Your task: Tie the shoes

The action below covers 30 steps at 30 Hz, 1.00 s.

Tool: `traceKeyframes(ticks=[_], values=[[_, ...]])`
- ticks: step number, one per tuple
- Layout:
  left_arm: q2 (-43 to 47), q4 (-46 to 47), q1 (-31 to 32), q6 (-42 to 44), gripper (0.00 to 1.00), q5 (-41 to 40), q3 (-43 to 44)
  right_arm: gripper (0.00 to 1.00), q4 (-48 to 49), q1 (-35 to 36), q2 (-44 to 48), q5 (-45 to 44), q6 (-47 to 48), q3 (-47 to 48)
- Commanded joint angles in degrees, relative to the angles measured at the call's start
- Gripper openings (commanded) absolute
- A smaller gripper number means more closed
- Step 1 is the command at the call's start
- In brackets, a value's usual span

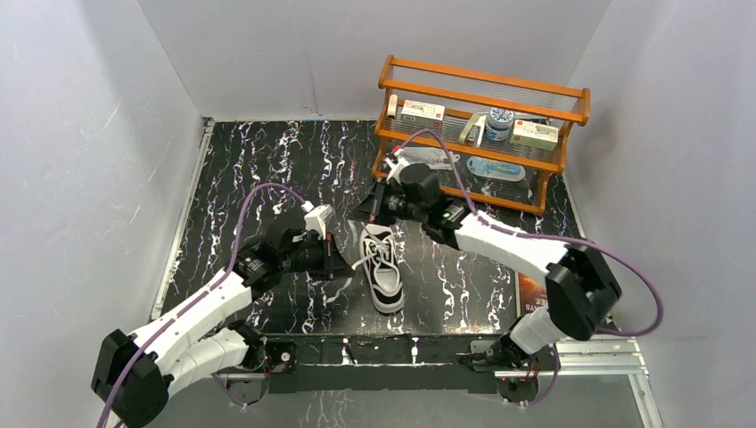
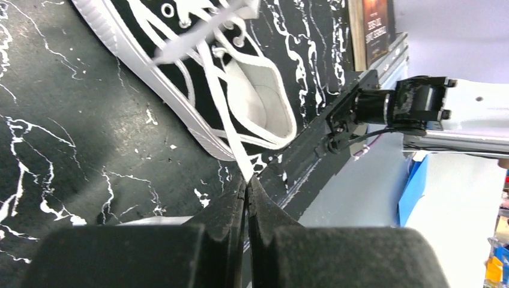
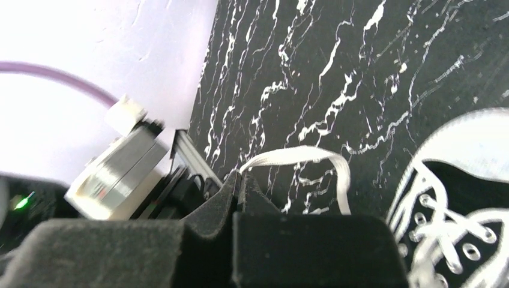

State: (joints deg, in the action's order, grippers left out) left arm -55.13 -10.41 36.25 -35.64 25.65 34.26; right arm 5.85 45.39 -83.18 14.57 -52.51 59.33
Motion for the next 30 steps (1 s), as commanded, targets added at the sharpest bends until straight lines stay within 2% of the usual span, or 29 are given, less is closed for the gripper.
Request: traceKeyframes(ticks=[1, 7, 15, 21, 25, 30], values=[[5.04, -1.15, 0.31, -2.21, 0.0, 3.09, -1.36, 0.0, 10.2, 4.69, -5.69, -10.0, -0.68, 4.63], [8.04, -1.3, 0.31, -2.48, 0.0, 3.95, -3.09, 0.0, 3.88, 10.31, -12.16, -13.02, 0.47, 8.02], [7.97, -1.68, 0.27, -1.3, 0.0, 5.3, -2.38, 0.0, -4.32, 11.83, -16.04, -4.75, 3.2, 11.51], [7.17, -2.13, 0.31, -1.33, 0.0, 5.04, -0.75, 0.0, -4.13, 12.01, -14.59, -2.14, 4.49, 10.34], [5.93, -2.71, 0.29, -0.31, 0.0, 4.4, 0.06, 0.0, -10.77, 11.43, -12.29, -4.8, 8.43, 14.47], [4.97, -0.9, 0.31, -0.04, 0.0, 3.95, 0.33, 0.0, -15.66, 10.98, -13.25, -2.08, 11.62, 17.8]])
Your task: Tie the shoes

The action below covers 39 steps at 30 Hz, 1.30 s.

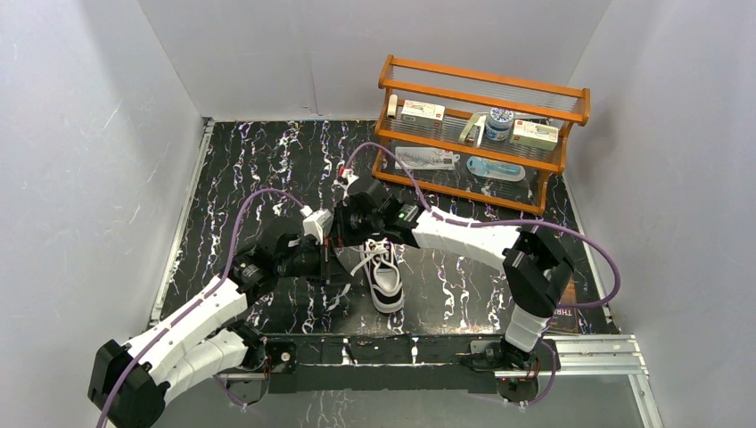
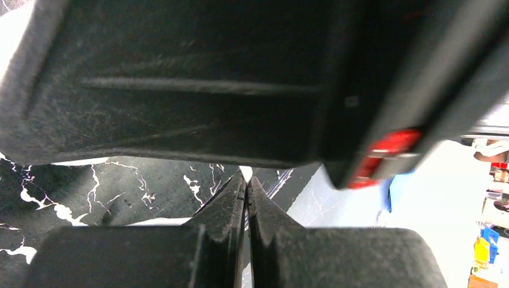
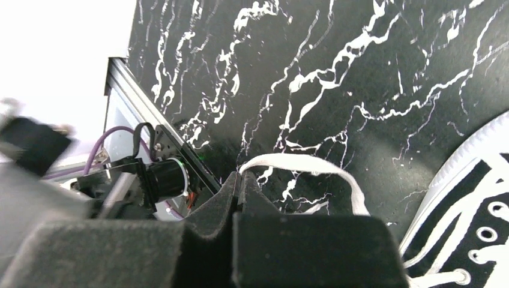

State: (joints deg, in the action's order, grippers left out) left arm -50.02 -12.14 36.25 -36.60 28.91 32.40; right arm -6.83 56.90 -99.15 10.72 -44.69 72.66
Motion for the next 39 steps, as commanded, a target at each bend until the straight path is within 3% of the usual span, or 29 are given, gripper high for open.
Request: traceKeyframes(ticks=[1, 6, 7, 8, 10, 12, 15, 18, 21, 24, 28, 33, 39], values=[[-0.27, 1.08, 0.31, 0.98, 0.0, 0.79, 2.39, 0.0, -2.97, -0.49, 2.46, 2.49, 3.85, 4.31], [-1.36, 0.91, 0.3, 2.13, 0.0, 1.01, 3.02, 0.0, -0.38, -0.71, 1.75, 5.1, 3.55, 3.03], [-1.66, 0.95, 0.31, 1.81, 0.0, 1.26, 3.18, 0.06, -0.6, -1.05, 0.86, 7.65, 3.28, 3.66], [-2.56, 0.42, 0.27, 1.62, 0.0, 2.07, 4.55, 0.35, -6.02, -1.95, -1.84, 11.33, 3.92, 7.42], [-2.98, 0.56, 0.31, 1.55, 0.0, 1.84, 4.93, 0.61, -10.85, -3.18, -1.14, 11.52, 5.58, 9.41], [-3.99, 0.75, 0.31, 1.09, 0.0, 1.73, 5.68, 0.75, -16.34, -6.03, 0.33, 13.1, 7.15, 10.72], [-6.1, 1.61, 0.23, -0.99, 0.0, 1.41, 7.96, 0.84, -23.6, -12.15, 4.0, 16.61, 10.56, 10.54], [-9.25, 2.91, 0.22, -3.18, 0.0, 1.95, 11.08, 0.89, -30.87, -16.99, 8.0, 18.24, 18.13, 9.38], [-14.28, 1.53, -0.11, -4.79, 0.0, 2.62, 15.86, 0.89, -31.24, -21.5, 13.06, 22.66, 24.1, 3.78], [-19.14, 0.32, -0.5, -6.43, 0.0, 3.52, 20.7, 0.85, -27.43, -22.13, 17.55, 29.18, 27.58, -1.11], [-24.31, 0.38, -1.62, -9.43, 0.0, 5.03, 24.71, 0.8, -10.2, -20.93, 23.54, 34.6, 23.32, -11.87], [-27.55, -0.9, -2.85, -11.83, 0.0, 6.52, 26.77, 0.65, 5.26, -18.72, 26.43, 28.99, 16.35, -20.98], [-27.27, -2.25, -4.7, -17.37, 0.0, 6.79, 26.47, 0.61, 15.28, -12.63, 28.57, 14.26, 13.11, -28.12]])
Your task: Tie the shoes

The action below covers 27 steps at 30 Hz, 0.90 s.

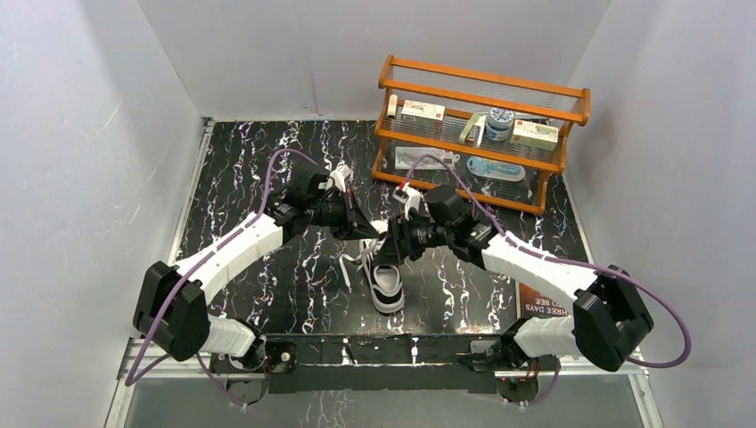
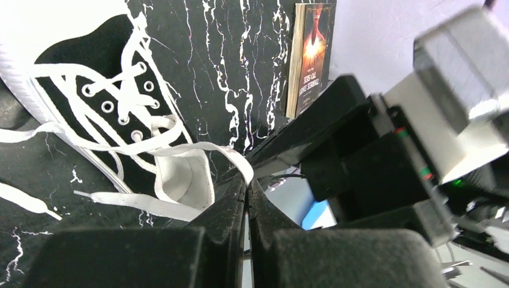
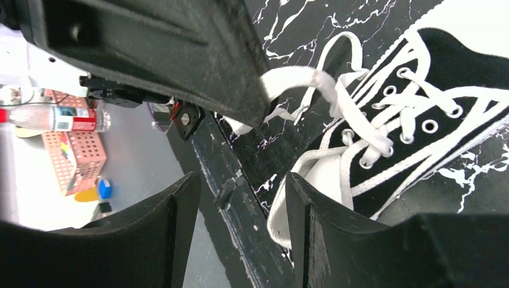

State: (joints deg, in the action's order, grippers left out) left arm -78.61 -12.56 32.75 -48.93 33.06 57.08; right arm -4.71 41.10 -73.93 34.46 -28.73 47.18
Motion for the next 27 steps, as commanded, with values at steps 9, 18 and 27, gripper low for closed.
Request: traceKeyframes(ticks=[9, 18, 27], values=[[1.83, -2.98, -3.64, -12.53, 0.0, 4.29, 2.06, 0.58, 16.47, 10.31, -0.23, -24.84, -0.6, -2.86], [2.32, -0.81, -4.89, -16.56, 0.0, 6.64, 0.72, 0.56, 21.64, 13.27, -3.37, -31.47, -0.49, -4.59], [2.25, -1.74, -5.33, -16.75, 0.0, 8.0, 0.44, 0.5, 26.75, 15.69, -7.12, -36.35, -1.14, -5.73]])
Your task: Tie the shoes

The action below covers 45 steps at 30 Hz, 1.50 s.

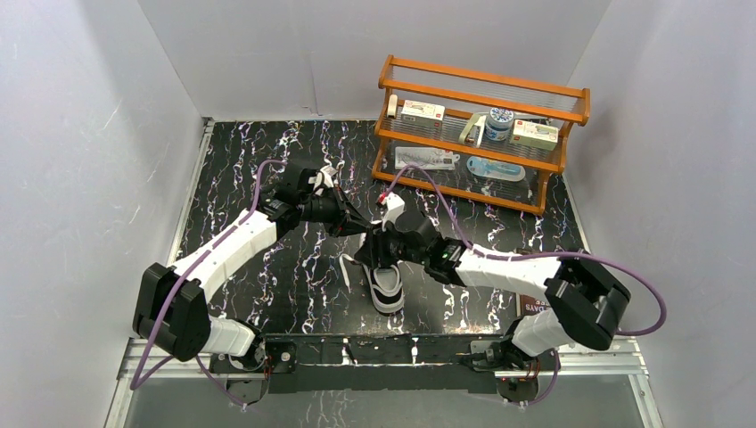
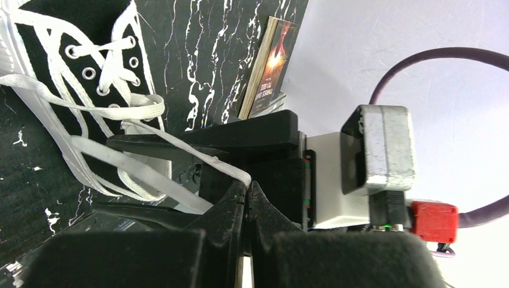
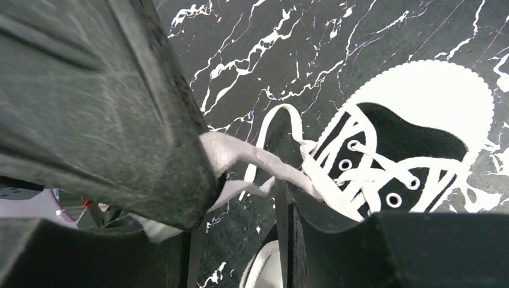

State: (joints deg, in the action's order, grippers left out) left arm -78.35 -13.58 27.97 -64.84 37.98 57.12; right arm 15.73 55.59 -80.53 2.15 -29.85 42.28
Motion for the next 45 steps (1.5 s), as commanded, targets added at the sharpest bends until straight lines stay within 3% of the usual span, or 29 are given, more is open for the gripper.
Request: traceKeyframes(ticks=[1, 5, 9, 16, 20, 22, 26, 45], values=[[2.05, -0.58, -0.64, -0.98, 0.0, 3.47, 0.26, 0.49, 7.08, 1.41, -0.85, -4.35, -0.3, -1.13], [1.53, -1.67, -1.25, 0.5, 0.0, 4.37, 0.95, 0.31, 5.6, 1.71, -0.25, -4.91, -1.19, -0.12], [1.17, -3.09, -2.52, 2.7, 0.0, 4.63, 1.47, 0.0, -1.69, 1.71, 5.7, -5.48, -3.24, 0.06], [0.93, -3.59, -3.7, 4.72, 0.0, 4.24, 1.66, 0.0, -14.02, 1.68, 12.18, -3.77, -2.89, 2.08], [0.65, -2.52, -3.75, 2.04, 0.0, 4.57, 1.85, 0.0, -9.0, 1.61, 10.86, 2.34, 1.69, 0.6], [0.73, -1.48, -3.77, 0.55, 0.0, 4.94, 2.28, 0.24, -8.33, 1.7, 8.24, 3.56, 5.26, 2.38], [0.48, -1.93, -3.8, -0.61, 0.0, 5.42, 2.66, 0.43, -3.84, 1.68, 4.86, 1.94, 9.63, 3.31], [1.0, -2.18, -4.08, -3.63, 0.0, 9.37, 1.21, 0.57, 10.18, 2.75, -3.23, -8.57, 10.1, 2.82]])
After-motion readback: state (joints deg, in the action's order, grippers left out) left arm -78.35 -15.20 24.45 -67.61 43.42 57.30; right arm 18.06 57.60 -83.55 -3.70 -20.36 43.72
